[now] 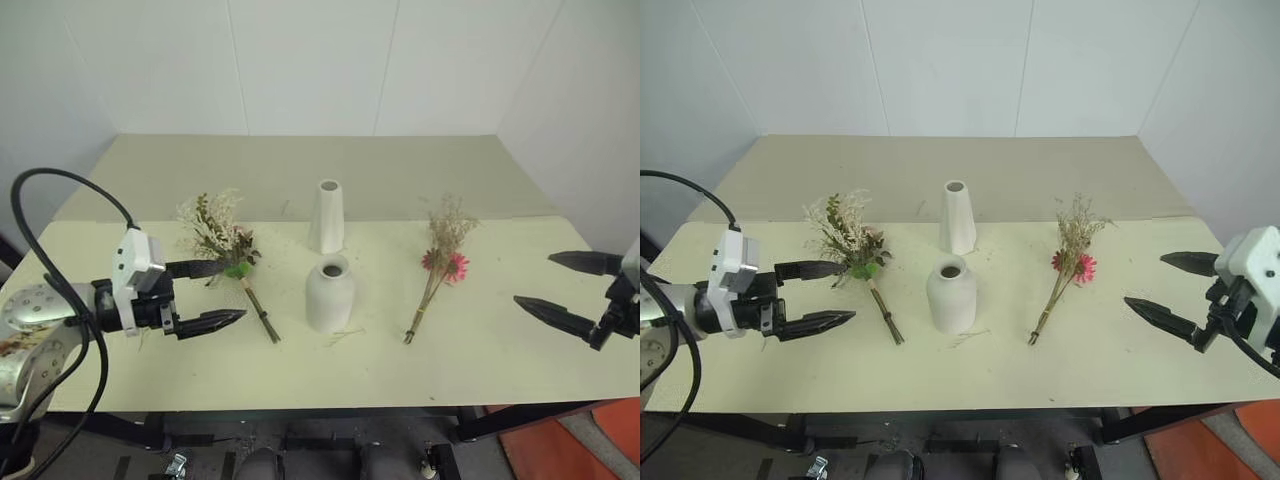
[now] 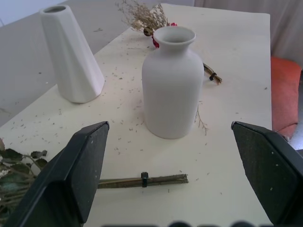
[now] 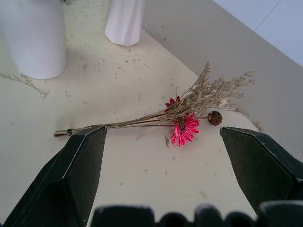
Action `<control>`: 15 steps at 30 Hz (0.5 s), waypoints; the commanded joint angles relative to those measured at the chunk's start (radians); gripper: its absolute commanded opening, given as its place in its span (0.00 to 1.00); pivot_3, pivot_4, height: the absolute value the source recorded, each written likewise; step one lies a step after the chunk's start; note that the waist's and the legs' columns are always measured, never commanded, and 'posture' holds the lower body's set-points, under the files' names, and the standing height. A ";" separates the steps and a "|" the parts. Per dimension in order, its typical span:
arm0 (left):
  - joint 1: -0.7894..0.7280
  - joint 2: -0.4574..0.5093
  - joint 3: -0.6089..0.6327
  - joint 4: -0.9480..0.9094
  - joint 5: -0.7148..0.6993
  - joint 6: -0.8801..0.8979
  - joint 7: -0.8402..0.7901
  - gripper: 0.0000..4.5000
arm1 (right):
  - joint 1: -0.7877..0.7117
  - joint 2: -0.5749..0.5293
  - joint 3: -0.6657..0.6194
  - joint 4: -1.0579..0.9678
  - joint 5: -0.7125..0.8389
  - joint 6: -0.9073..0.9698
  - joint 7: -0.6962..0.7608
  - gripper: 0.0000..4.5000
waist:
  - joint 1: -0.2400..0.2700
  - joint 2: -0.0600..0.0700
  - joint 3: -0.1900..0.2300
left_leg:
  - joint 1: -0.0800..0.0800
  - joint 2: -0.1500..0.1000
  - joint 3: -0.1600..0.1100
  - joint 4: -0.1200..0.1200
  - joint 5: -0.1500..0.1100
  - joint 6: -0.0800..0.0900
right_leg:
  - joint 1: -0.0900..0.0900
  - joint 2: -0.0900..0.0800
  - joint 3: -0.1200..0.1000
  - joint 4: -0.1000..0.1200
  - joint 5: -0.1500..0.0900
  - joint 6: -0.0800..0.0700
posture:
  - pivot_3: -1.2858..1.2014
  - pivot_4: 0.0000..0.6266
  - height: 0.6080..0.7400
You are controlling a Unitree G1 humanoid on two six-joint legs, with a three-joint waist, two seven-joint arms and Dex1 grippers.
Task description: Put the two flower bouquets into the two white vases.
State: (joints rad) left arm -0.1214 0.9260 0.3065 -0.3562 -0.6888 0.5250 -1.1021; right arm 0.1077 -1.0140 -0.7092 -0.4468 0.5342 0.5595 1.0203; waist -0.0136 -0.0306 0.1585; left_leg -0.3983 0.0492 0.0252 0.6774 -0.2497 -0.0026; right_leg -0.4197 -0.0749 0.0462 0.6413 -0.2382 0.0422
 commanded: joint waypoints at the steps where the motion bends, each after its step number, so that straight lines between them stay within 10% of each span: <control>1: 0.005 0.006 0.053 -0.031 -0.011 -0.015 0.009 1.00 | -0.019 -0.019 0.002 -0.013 0.011 0.006 -0.008 1.00 | 0.002 0.000 0.000 | 0.000 0.000 0.000 0.000 0.000 0.000 | 0.000 0.000 0.000 0.000 0.000 0.000 | 0.52 0.24 1.00; 12: -0.011 0.028 0.020 -0.027 0.039 0.109 0.152 1.00 | -0.042 -0.005 0.046 -0.038 0.016 0.020 -0.043 1.00 | 0.001 0.000 0.000 | 0.001 0.000 0.000 0.000 0.000 0.000 | 0.001 0.000 0.000 0.000 0.000 0.000 | 0.52 0.24 1.00; 15: -0.154 0.054 -0.090 -0.036 0.013 0.433 0.324 1.00 | -0.083 -0.011 0.079 -0.037 0.025 0.003 -0.046 1.00 | 0.005 -0.001 0.000 | 0.001 0.000 0.000 0.001 0.000 0.000 | 0.001 0.000 0.000 0.001 0.000 0.000 | 0.52 0.24 1.00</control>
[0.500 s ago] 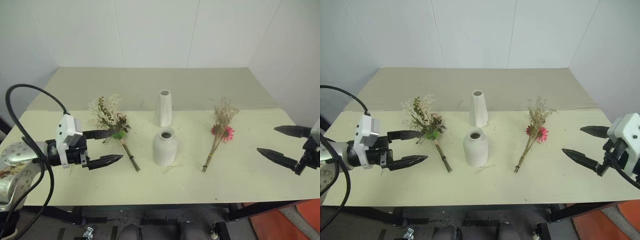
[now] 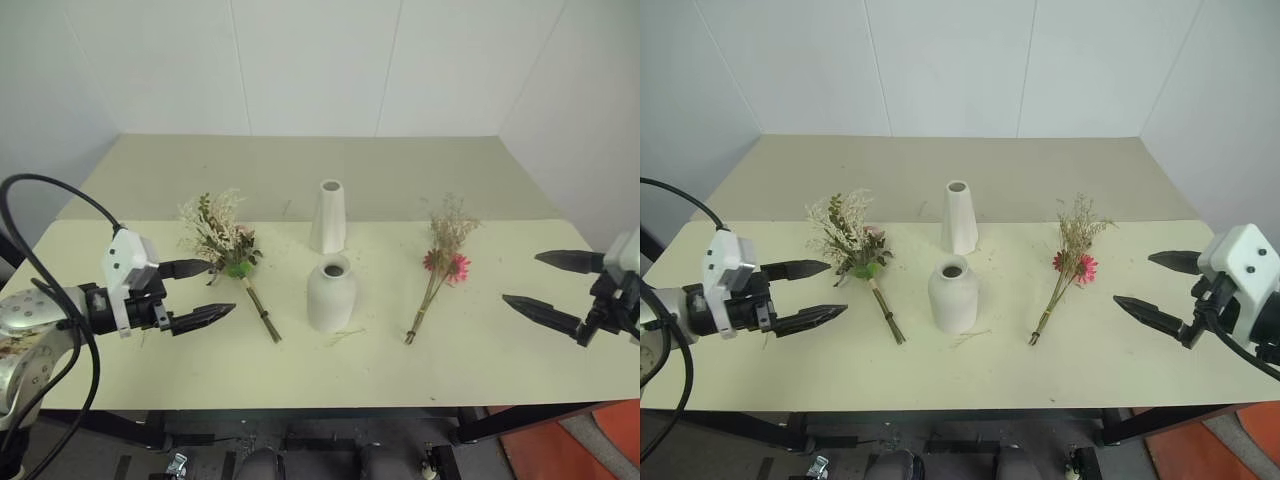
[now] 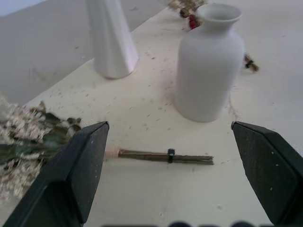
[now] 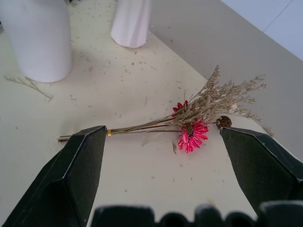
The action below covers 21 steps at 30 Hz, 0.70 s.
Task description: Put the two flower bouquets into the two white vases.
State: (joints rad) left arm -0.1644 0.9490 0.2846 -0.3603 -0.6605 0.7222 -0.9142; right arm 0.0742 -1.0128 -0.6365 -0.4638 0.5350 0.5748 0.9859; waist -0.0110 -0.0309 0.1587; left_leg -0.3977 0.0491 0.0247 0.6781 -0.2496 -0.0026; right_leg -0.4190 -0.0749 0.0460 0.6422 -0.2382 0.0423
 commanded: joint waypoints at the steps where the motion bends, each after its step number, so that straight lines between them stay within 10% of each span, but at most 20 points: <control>1: -0.151 0.030 -0.092 -0.030 -0.024 0.307 0.169 1.00 | -0.065 -0.015 0.017 -0.020 0.025 -0.016 -0.011 1.00 | 0.003 0.000 0.000 | -0.001 0.000 -0.001 0.001 0.000 0.000 | 0.000 0.000 0.000 0.000 0.000 0.001 | 0.52 0.24 1.00; 8: -0.477 -0.209 -0.256 0.061 0.019 0.863 0.442 1.00 | -0.251 -0.033 0.146 0.033 0.020 -0.064 0.002 1.00 | -0.002 -0.001 0.001 | -0.002 -0.001 -0.001 0.001 0.000 0.000 | 0.000 0.000 0.000 0.000 0.001 0.002 | 0.52 0.24 1.00; 21: -0.550 -0.432 -0.312 0.246 0.219 0.892 0.757 1.00 | -0.304 -0.013 0.196 0.022 0.028 -0.083 0.000 1.00 | -0.002 -0.002 0.001 | -0.001 -0.002 -0.003 0.001 0.000 0.000 | 0.000 0.000 0.000 0.001 0.001 0.001 | 0.52 0.24 1.00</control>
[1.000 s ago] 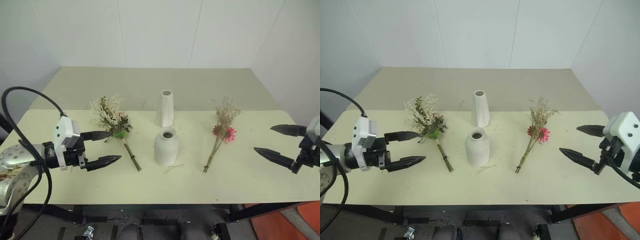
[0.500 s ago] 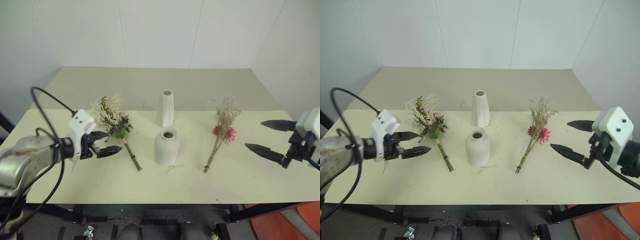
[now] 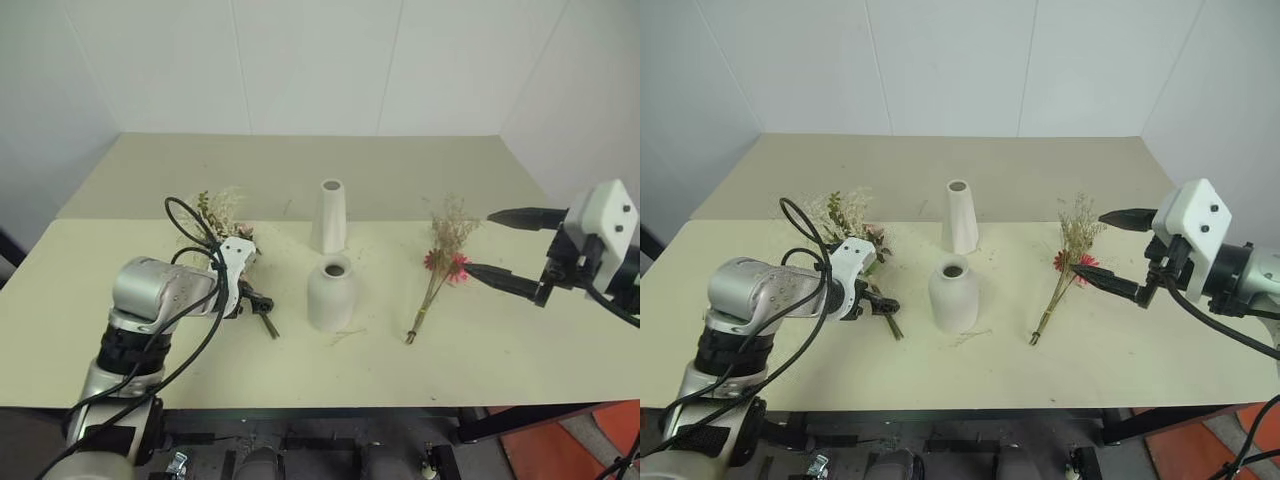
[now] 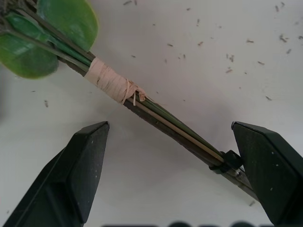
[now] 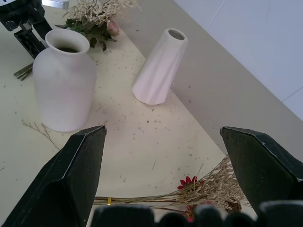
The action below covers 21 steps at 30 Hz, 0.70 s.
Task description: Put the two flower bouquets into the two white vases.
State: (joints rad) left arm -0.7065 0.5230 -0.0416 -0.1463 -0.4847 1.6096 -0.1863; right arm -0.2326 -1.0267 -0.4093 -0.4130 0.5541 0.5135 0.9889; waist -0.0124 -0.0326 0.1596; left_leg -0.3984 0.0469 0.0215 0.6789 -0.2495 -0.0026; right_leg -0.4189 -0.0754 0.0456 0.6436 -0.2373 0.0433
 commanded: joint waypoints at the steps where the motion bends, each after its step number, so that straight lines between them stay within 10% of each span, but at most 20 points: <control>1: -0.011 -0.011 0.019 0.040 0.052 0.005 0.033 1.00 | 0.006 0.002 -0.033 -0.032 0.010 -0.021 -0.005 1.00 | -0.001 0.000 0.000 | 0.000 0.000 0.000 0.000 0.000 0.000 | 0.000 0.000 0.000 0.000 0.000 0.000 | 0.52 0.24 1.00; 7: -0.025 -0.020 0.012 0.066 0.091 -0.008 0.022 0.87 | 0.018 0.008 -0.036 -0.042 0.016 -0.019 -0.011 1.00 | -0.002 0.000 0.000 | 0.002 0.000 0.000 0.000 0.000 0.000 | 0.001 0.000 0.000 0.001 0.000 0.000 | 0.52 0.24 1.00; 21: -0.031 0.032 0.065 0.048 0.150 -0.056 -0.002 0.01 | 0.015 0.013 -0.027 -0.040 0.029 -0.018 -0.013 1.00 | -0.001 0.000 0.000 | 0.000 0.000 0.000 0.000 0.000 0.000 | -0.001 0.000 0.000 0.001 0.000 0.000 | 0.52 0.24 1.00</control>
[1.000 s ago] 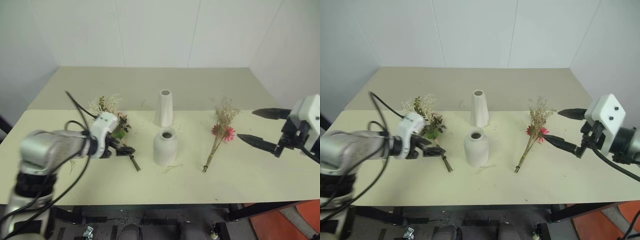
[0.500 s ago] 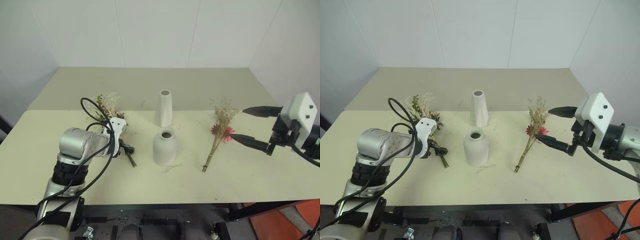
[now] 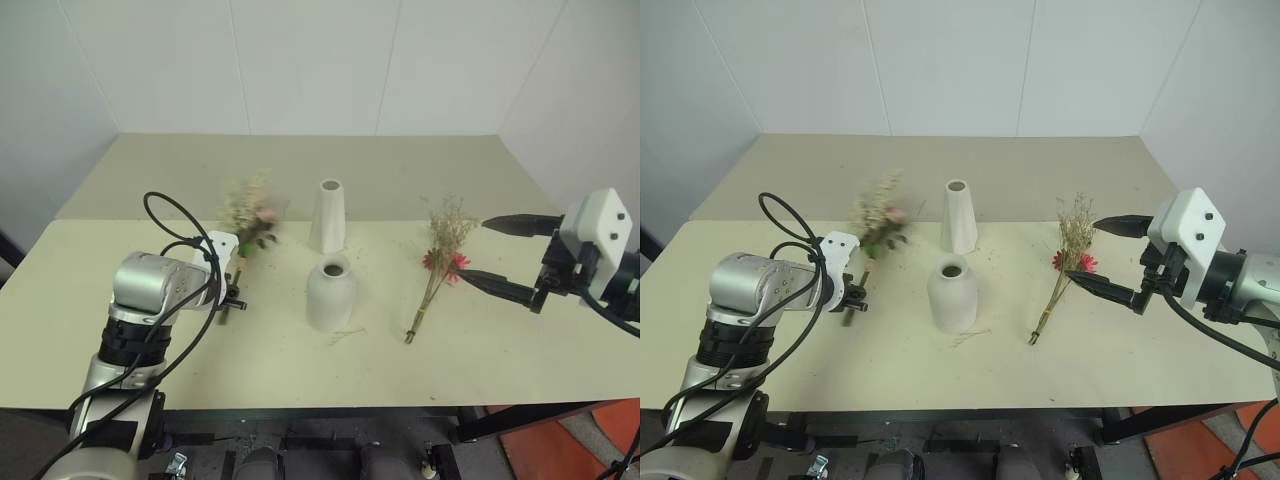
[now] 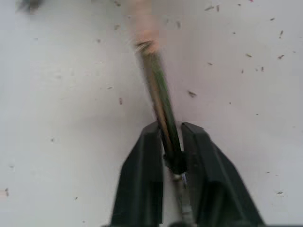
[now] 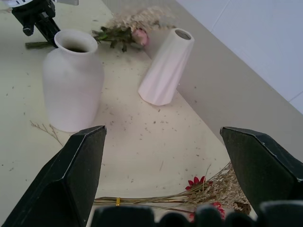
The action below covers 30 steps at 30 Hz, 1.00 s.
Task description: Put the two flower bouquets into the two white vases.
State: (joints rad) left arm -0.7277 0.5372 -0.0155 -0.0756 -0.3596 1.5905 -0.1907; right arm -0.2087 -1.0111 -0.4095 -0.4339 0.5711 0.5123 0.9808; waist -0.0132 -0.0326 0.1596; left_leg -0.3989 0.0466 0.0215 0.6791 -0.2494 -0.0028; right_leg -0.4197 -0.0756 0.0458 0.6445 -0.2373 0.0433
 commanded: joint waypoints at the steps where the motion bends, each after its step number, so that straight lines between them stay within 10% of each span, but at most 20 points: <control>1: -0.005 0.017 0.047 -0.028 0.034 -0.052 0.007 0.01 | -0.010 -0.002 -0.026 -0.017 0.012 -0.018 -0.003 1.00 | 0.000 0.000 0.000 | 0.000 0.000 0.000 0.000 0.000 0.000 | 0.000 0.000 0.000 0.000 0.000 0.000 | 0.52 0.24 1.00; 17: 0.065 -0.217 0.490 -0.165 -0.182 -0.694 -0.147 0.01 | -0.001 0.022 -0.008 -0.038 0.016 -0.011 -0.016 1.00 | 0.003 -0.001 0.000 | -0.002 0.000 0.000 0.000 0.000 0.000 | 0.000 -0.001 -0.001 -0.002 0.000 0.000 | 0.52 0.24 1.00; 30: -0.051 -0.117 0.358 0.066 -0.437 -0.773 -0.635 0.01 | 0.063 0.055 -0.034 -0.111 0.022 0.000 -0.060 1.00 | 0.003 -0.001 0.000 | -0.001 0.000 0.000 0.001 0.000 0.000 | 0.001 -0.001 -0.001 -0.002 0.000 0.000 | 0.52 0.24 1.00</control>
State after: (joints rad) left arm -0.7403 0.4074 0.3734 -0.0281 -0.7937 0.8663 -0.7758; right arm -0.1416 -0.9554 -0.4043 -0.5146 0.5744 0.5128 0.9355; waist -0.0100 -0.0333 0.1600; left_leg -0.4000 0.0463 0.0215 0.6801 -0.2494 -0.0028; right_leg -0.4185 -0.0762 0.0444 0.6428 -0.2370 0.0436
